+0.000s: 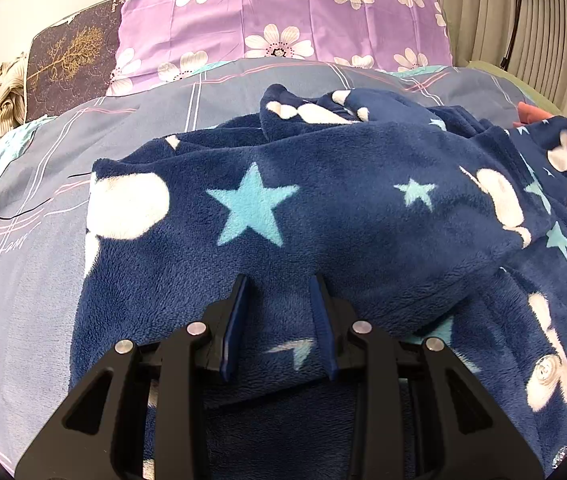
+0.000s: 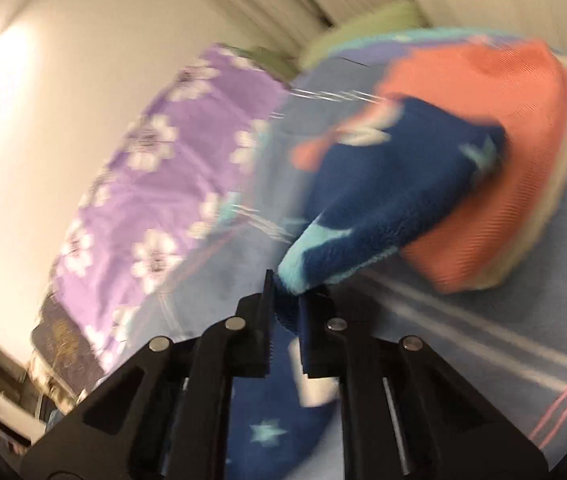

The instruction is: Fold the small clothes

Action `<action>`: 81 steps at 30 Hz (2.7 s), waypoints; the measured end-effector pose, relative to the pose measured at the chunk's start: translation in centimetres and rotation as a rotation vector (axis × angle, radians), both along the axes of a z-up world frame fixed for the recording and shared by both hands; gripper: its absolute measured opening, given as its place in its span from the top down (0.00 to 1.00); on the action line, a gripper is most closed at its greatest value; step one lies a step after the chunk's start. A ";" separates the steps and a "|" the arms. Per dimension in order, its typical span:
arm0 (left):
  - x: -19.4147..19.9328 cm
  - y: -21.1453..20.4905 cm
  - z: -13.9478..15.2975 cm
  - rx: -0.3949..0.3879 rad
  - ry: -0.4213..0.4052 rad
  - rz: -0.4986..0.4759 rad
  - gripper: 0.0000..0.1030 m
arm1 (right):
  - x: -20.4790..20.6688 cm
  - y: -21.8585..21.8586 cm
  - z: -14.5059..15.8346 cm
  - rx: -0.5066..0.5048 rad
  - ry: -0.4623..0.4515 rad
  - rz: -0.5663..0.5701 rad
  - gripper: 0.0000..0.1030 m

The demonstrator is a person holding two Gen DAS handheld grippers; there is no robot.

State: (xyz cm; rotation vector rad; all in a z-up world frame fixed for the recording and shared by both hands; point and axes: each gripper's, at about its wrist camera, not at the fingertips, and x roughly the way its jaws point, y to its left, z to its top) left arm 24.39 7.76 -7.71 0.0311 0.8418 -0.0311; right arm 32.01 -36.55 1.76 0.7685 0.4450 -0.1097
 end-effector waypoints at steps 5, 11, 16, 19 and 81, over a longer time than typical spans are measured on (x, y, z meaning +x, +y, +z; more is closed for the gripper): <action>0.0 0.4 0.0 -0.028 -0.003 0.000 0.67 | -0.3 14.8 2.7 -0.294 -0.105 0.442 0.90; -0.1 1.2 -0.1 -0.079 -0.007 -0.003 0.67 | -3.7 27.4 -4.6 -0.511 0.087 0.914 0.60; 0.0 1.5 -0.2 -0.111 -0.008 -0.006 0.66 | -4.6 22.6 -5.6 -0.318 0.162 0.851 0.49; -0.1 1.4 -0.3 -0.106 -0.008 -0.006 0.66 | -4.3 19.1 -4.6 -0.175 0.148 0.793 0.40; -2.1 9.2 5.0 -0.427 -0.085 0.229 0.67 | -5.8 17.4 -7.7 -0.289 0.254 0.556 0.52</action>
